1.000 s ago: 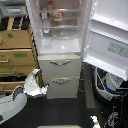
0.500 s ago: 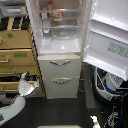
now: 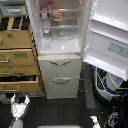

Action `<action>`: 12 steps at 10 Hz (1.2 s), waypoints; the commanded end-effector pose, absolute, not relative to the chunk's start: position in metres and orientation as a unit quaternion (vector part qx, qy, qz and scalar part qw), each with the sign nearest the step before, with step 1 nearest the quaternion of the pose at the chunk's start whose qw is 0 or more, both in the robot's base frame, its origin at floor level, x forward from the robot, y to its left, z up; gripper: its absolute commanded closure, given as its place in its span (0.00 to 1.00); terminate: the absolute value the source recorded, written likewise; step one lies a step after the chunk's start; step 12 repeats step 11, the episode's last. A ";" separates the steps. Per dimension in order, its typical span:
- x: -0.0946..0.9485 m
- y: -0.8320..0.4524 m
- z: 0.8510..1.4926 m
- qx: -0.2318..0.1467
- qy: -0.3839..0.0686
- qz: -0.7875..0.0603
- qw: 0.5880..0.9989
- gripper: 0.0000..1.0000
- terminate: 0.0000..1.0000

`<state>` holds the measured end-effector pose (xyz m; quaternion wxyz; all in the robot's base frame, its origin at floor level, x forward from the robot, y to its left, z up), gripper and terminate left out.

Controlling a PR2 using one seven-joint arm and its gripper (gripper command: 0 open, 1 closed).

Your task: Opening the fridge

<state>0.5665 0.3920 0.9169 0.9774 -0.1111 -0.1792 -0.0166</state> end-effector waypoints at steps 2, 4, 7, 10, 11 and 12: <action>0.452 0.354 0.841 -0.171 -0.240 -0.011 0.955 0.00 0.00; 0.467 0.330 0.838 -0.176 -0.221 -0.030 0.959 0.00 0.00; 0.521 0.287 0.855 -0.162 -0.189 -0.065 0.966 0.00 0.00; 0.570 0.293 0.878 -0.172 -0.197 -0.058 0.964 0.00 0.00; 0.577 0.295 0.879 -0.168 -0.197 -0.059 0.964 0.00 1.00; 0.577 0.295 0.879 -0.168 -0.197 -0.059 0.964 0.00 1.00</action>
